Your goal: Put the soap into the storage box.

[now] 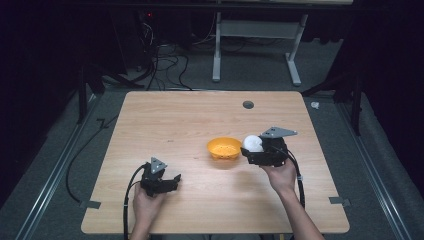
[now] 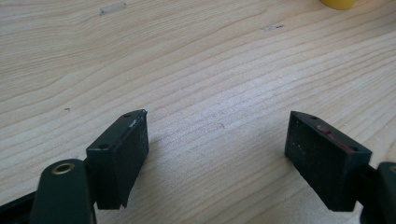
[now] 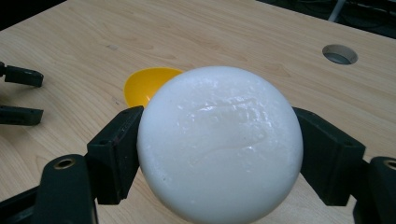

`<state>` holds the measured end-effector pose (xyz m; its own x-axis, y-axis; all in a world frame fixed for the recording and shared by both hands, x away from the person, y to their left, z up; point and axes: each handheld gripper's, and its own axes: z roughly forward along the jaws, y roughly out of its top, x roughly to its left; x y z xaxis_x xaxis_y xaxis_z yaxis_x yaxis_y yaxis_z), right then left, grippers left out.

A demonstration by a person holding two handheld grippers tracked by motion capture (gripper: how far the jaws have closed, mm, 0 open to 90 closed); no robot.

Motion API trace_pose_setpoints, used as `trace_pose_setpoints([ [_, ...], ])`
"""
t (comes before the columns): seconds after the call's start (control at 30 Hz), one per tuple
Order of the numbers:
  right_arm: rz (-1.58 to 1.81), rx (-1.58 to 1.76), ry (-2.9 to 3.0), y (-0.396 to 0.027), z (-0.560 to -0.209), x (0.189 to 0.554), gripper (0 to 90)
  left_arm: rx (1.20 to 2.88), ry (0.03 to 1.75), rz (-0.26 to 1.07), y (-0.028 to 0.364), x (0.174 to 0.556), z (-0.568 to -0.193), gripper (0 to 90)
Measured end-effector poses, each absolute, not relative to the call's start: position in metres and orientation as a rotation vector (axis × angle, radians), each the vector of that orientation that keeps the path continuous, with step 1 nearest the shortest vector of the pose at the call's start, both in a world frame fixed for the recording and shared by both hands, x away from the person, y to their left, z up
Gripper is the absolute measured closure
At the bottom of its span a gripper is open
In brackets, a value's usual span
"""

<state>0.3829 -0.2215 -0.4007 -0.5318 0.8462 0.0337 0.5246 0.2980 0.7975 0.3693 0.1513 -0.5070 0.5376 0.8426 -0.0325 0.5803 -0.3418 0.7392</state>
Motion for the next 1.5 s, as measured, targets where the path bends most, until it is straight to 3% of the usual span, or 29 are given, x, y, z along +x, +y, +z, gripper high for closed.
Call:
trace_pose_setpoints([
  [1.5, 1.124, 1.166, 2.301, -0.174, -0.400, 0.412, 23.9, 2.060, 1.147, 0.467, 0.151, 0.369, -0.507, 22.2],
])
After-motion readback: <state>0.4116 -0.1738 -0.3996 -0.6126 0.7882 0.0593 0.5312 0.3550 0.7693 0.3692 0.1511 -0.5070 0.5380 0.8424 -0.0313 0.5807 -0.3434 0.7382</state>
